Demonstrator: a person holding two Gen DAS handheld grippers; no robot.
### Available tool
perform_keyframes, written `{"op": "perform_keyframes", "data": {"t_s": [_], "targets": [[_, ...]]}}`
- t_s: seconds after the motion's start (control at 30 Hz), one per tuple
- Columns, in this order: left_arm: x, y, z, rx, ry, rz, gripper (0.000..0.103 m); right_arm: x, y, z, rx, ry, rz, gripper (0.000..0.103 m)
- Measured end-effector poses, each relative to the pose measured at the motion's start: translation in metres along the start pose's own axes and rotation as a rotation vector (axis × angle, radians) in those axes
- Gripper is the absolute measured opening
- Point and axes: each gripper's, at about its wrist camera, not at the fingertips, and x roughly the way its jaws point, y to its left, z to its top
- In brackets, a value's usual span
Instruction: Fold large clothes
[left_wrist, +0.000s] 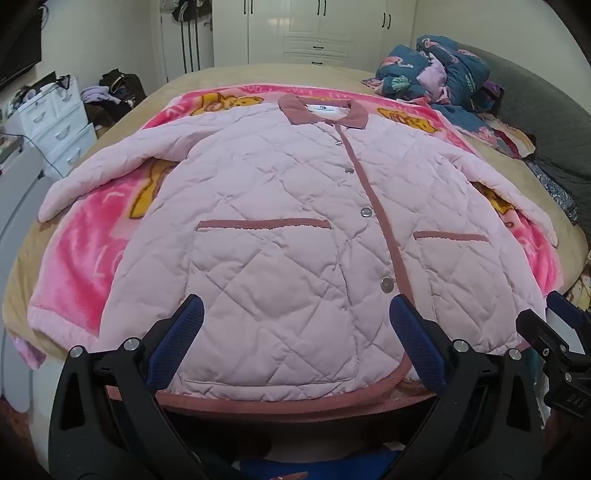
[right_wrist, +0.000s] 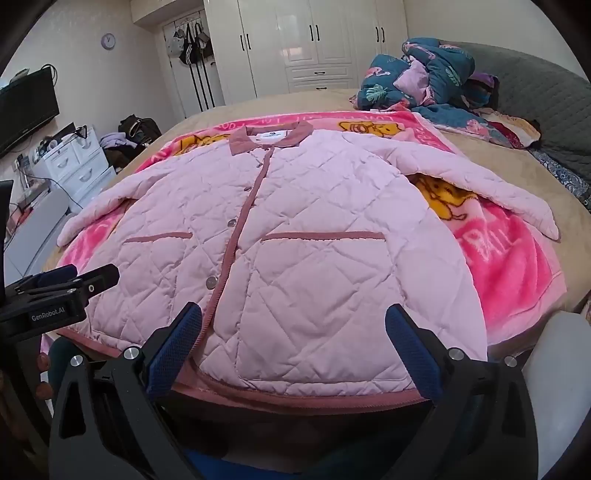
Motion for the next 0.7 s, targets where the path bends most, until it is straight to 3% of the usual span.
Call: {"op": "perform_keyframes", "data": {"t_s": [0.7], "targets": [[-0.0030, 0.0012, 0.0008, 0.004, -0.009, 0.003, 0.094, -0.0028, 0.0033, 0.0013, -0.015, -0.003, -0.012, 0.099]]}}
